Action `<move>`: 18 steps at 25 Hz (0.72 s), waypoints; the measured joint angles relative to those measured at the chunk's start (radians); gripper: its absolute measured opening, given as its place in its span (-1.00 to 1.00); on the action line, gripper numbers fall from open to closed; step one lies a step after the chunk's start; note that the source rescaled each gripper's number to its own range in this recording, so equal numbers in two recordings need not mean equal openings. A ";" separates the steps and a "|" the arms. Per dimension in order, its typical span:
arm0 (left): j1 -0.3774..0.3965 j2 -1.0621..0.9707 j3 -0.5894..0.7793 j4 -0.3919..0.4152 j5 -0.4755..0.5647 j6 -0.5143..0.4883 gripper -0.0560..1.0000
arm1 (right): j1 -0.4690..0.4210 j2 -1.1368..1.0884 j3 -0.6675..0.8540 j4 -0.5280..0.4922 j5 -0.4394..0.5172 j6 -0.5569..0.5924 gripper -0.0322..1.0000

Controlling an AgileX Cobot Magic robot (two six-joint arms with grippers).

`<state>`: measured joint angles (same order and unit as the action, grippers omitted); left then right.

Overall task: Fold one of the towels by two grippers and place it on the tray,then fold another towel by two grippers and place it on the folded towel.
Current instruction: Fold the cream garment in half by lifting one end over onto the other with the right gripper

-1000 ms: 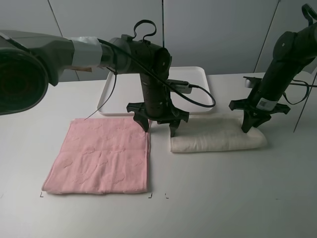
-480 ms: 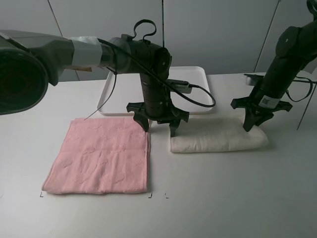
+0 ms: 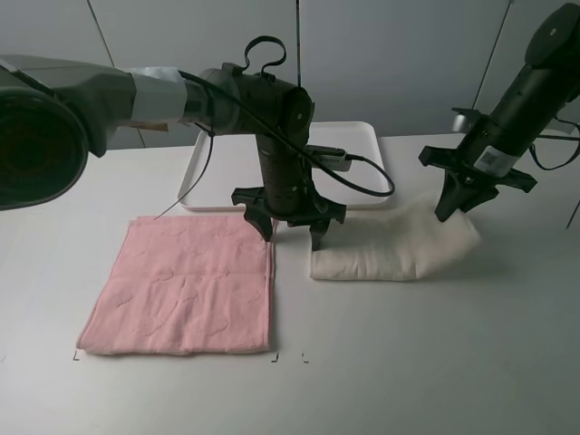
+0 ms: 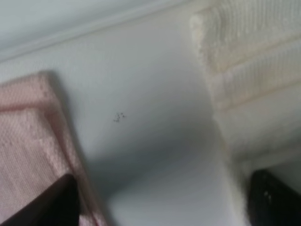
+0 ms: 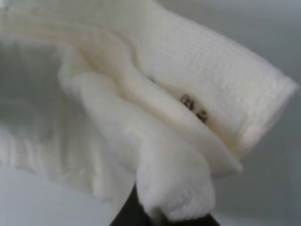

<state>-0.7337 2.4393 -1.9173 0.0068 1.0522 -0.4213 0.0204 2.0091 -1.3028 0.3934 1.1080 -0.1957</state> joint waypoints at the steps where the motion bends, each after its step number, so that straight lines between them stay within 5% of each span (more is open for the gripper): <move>1: 0.000 0.000 0.000 0.000 0.000 0.002 0.87 | 0.000 0.000 0.000 0.034 0.006 -0.005 -0.86; 9: 0.000 0.000 0.000 0.000 0.000 0.018 0.87 | 0.000 0.000 0.001 0.294 0.057 -0.084 -0.86; 18: 0.004 0.000 0.000 -0.007 0.004 0.024 0.87 | 0.089 -0.002 0.026 0.393 -0.044 -0.111 -0.87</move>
<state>-0.7299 2.4393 -1.9173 0.0000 1.0562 -0.3969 0.1091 2.0072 -1.2765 0.7862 1.0636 -0.3063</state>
